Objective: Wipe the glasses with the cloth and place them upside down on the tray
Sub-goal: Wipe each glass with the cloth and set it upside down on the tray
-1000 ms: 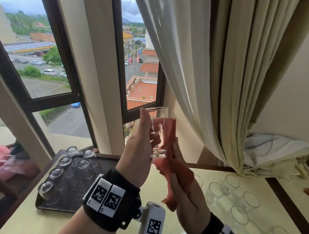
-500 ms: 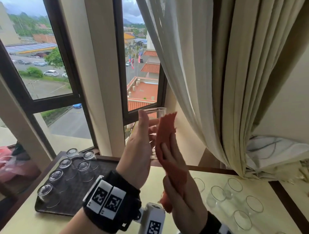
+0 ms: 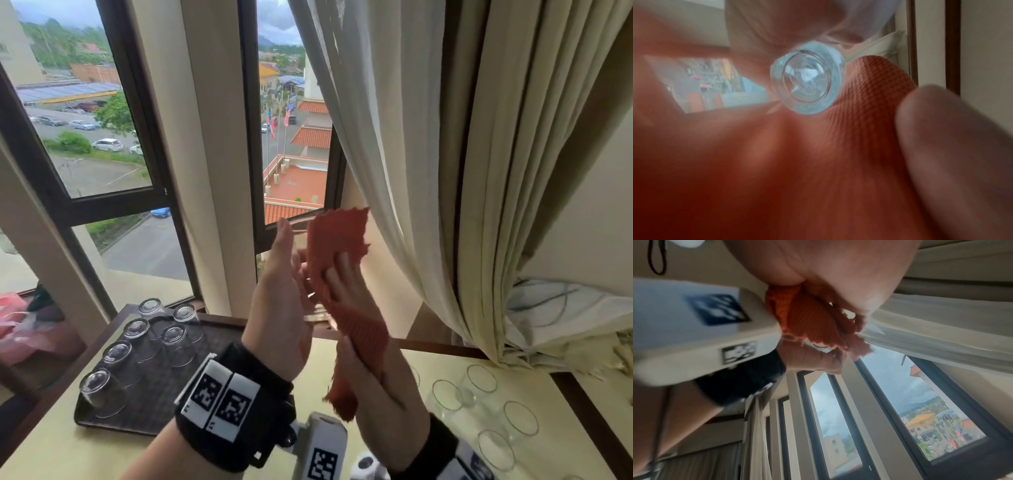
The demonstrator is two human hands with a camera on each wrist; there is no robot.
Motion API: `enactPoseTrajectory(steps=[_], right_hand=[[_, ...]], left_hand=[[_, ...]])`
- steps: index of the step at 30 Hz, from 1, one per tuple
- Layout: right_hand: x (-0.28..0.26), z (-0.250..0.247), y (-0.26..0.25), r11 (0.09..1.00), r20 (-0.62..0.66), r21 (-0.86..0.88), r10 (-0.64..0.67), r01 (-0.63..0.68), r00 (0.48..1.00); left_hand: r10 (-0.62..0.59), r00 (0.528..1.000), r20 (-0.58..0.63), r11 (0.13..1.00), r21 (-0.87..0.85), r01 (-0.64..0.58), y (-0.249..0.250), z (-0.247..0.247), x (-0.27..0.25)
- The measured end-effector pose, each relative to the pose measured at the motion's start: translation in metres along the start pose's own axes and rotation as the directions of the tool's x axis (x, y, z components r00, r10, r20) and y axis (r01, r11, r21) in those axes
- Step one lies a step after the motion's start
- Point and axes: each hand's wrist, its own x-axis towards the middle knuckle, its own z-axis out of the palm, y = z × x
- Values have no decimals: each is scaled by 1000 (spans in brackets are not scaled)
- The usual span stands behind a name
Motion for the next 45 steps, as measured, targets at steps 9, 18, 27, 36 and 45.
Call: enactPoseTrajectory(steps=[9,18,27,36,45], right_hand=[[11,-7,14,974,-79,138,193,-181,978],[3,-4,3,963,69,-184,-188,198,980],[12,-8,6,970,-84,185,178,-161,980],[-10,-2,5,988,74,-123,-88,96,993],[14,-10,6,959,-144,226,207,-171,968]], left_hand=[[47,995,92,990,132,-59,1,3,-2],[5,999,38,1000,30,-6,0,1,-7],[86,990,114,980,168,-104,-3,1,-12],[80,993,84,993,85,-87,-2,0,-11],[88,992,92,983,154,-101,-11,7,-14]])
